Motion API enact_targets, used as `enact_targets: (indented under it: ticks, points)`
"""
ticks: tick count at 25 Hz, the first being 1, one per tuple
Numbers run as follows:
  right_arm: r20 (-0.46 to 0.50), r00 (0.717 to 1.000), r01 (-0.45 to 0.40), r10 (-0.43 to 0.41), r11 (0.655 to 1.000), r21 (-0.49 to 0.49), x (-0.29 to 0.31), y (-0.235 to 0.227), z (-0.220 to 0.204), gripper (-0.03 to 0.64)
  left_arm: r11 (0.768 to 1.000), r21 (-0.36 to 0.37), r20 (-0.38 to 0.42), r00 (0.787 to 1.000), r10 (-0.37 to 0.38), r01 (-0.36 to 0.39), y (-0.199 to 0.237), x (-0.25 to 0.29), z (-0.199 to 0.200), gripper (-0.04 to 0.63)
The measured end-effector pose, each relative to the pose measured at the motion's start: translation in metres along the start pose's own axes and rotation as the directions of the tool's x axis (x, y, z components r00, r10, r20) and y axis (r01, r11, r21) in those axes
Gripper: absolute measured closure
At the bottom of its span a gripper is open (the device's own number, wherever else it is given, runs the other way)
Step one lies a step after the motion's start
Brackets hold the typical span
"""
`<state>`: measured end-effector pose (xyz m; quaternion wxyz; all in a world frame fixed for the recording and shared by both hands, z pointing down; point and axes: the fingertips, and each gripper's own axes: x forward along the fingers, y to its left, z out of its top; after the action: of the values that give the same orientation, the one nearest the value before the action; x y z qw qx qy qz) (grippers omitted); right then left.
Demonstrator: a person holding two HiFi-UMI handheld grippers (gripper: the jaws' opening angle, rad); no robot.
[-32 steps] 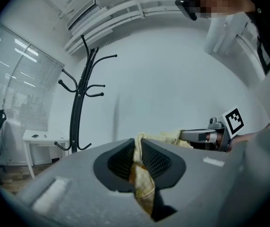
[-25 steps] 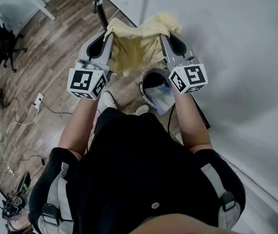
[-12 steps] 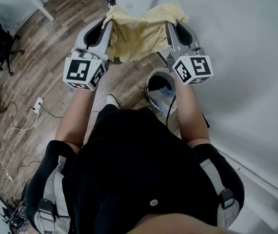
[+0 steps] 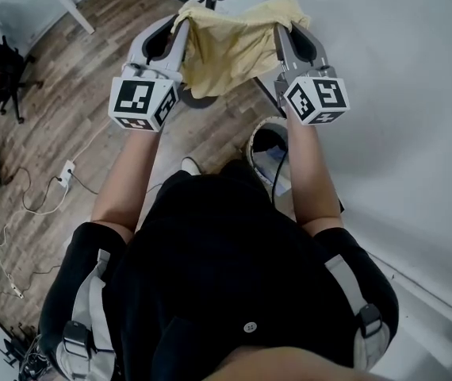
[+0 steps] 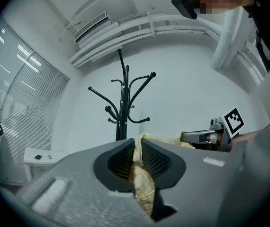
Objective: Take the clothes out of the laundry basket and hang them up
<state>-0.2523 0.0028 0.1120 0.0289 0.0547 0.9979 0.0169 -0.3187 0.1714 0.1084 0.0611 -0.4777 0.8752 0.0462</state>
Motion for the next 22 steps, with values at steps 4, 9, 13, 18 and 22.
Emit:
enact_targets:
  ticks: [4,9,13,18,22]
  points:
    - [-0.011,1.000,-0.025,0.025,1.000,0.002,0.035,-0.006,-0.003,0.572,0.999,-0.009,-0.009,0.999,0.032,-0.032,0.026,0.017,-0.005,0.555]
    - [-0.027,0.998,-0.061,0.061,0.998,0.007,0.085,-0.019,-0.006,0.572,0.997,0.005,-0.024,0.997,0.080,-0.079,0.063,0.042,-0.010,0.555]
    - [-0.067,0.995,-0.070,0.071,0.997,0.026,0.096,-0.040,-0.041,0.572,0.992,0.025,-0.070,0.990,0.124,-0.122,0.069,0.055,-0.048,0.555]
    - [-0.143,0.987,-0.066,0.076,0.995,0.070,0.112,-0.065,-0.098,0.572,0.987,-0.004,-0.148,0.976,0.160,-0.162,0.081,0.071,-0.107,0.555]
    - [-0.205,0.976,-0.055,0.078,0.992,0.115,0.122,-0.071,-0.136,0.572,0.981,-0.019,-0.200,0.962,0.184,-0.192,0.094,0.075,-0.143,0.555]
